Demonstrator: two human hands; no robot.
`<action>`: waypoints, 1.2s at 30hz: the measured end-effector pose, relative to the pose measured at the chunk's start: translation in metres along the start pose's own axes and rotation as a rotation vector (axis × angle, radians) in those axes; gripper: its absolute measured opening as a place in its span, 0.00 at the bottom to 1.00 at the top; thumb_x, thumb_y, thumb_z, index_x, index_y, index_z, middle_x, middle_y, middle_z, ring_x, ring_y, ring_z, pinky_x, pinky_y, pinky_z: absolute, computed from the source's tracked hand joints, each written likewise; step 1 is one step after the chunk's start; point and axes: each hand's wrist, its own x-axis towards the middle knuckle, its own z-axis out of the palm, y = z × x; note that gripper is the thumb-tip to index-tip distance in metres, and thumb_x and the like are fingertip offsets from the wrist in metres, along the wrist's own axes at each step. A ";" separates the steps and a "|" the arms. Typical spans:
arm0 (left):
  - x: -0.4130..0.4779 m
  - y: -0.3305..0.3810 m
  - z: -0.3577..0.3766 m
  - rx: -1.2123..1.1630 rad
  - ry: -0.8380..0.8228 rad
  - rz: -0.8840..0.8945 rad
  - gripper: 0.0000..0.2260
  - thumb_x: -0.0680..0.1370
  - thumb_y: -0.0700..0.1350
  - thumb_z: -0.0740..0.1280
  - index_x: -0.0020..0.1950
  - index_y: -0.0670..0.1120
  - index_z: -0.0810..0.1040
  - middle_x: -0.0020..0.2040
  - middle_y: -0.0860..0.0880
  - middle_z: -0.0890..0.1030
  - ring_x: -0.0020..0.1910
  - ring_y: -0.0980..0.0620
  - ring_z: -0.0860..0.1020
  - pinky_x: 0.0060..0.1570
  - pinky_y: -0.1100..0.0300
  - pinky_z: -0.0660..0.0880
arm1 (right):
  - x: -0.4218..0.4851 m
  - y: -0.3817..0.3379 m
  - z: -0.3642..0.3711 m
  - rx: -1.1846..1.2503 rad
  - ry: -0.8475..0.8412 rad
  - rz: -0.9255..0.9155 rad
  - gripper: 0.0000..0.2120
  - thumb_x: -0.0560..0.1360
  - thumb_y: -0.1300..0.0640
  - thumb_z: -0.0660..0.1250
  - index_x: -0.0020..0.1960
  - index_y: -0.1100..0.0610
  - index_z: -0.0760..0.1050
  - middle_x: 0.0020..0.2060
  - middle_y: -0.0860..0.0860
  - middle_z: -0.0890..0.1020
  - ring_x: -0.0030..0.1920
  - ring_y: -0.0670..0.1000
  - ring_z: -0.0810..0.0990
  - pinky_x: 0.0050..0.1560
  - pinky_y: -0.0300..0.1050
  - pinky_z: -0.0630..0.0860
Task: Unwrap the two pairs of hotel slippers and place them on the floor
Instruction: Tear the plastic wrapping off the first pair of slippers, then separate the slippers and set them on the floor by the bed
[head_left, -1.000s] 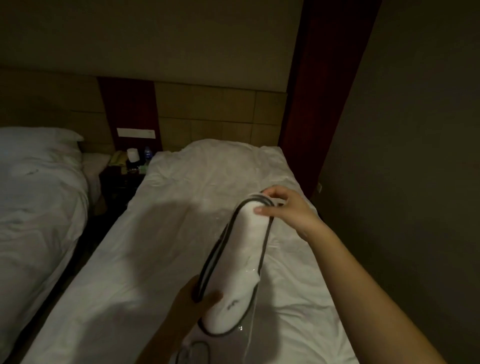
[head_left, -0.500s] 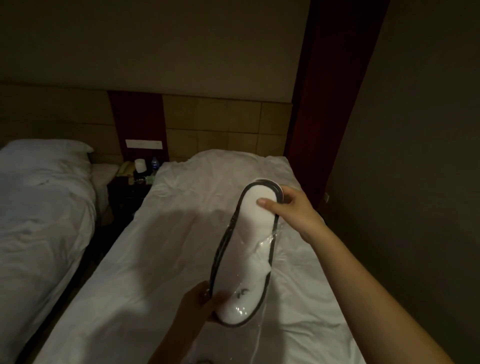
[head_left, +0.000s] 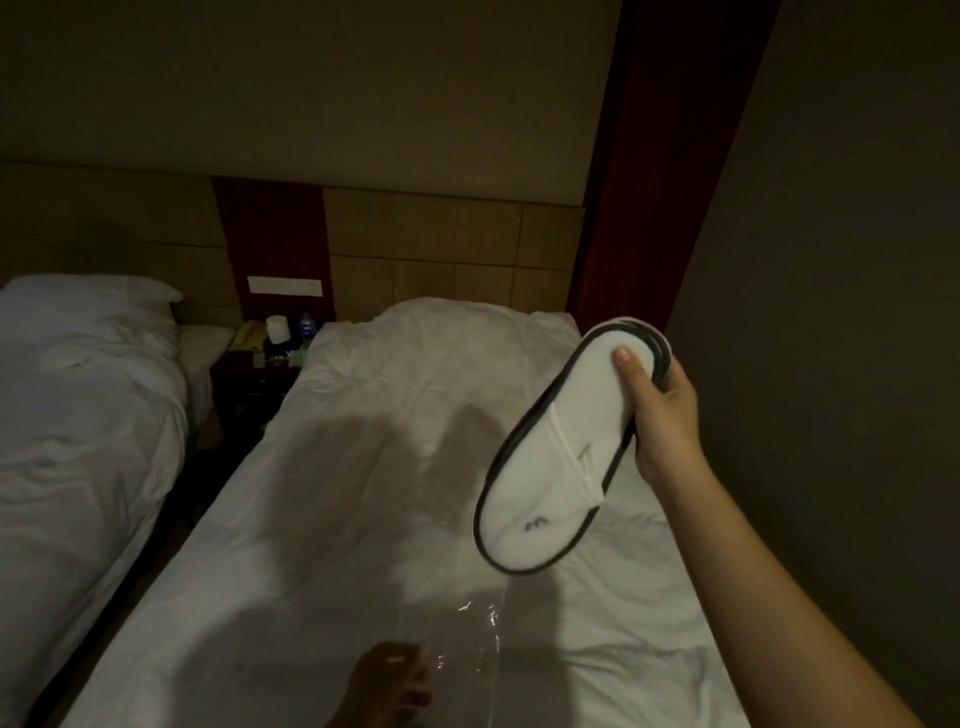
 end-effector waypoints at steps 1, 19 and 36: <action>0.002 -0.001 0.001 0.015 0.021 -0.002 0.13 0.72 0.47 0.72 0.45 0.37 0.78 0.35 0.39 0.81 0.24 0.44 0.79 0.32 0.58 0.73 | -0.003 0.006 -0.002 -0.025 -0.012 0.032 0.21 0.70 0.49 0.73 0.62 0.50 0.77 0.53 0.47 0.84 0.51 0.46 0.84 0.48 0.41 0.82; -0.093 0.164 0.063 0.370 -0.164 0.731 0.25 0.69 0.62 0.66 0.62 0.52 0.73 0.56 0.53 0.80 0.55 0.54 0.79 0.55 0.55 0.77 | -0.035 0.020 0.027 -0.018 -0.108 0.153 0.07 0.73 0.52 0.71 0.50 0.45 0.79 0.52 0.50 0.85 0.51 0.49 0.84 0.52 0.45 0.81; -0.144 0.215 0.062 0.095 -0.021 0.992 0.03 0.76 0.55 0.65 0.47 0.61 0.78 0.47 0.58 0.83 0.46 0.64 0.81 0.40 0.71 0.76 | -0.068 -0.008 0.027 -0.049 -0.353 0.119 0.15 0.80 0.44 0.57 0.48 0.38 0.83 0.48 0.41 0.87 0.51 0.42 0.84 0.44 0.32 0.79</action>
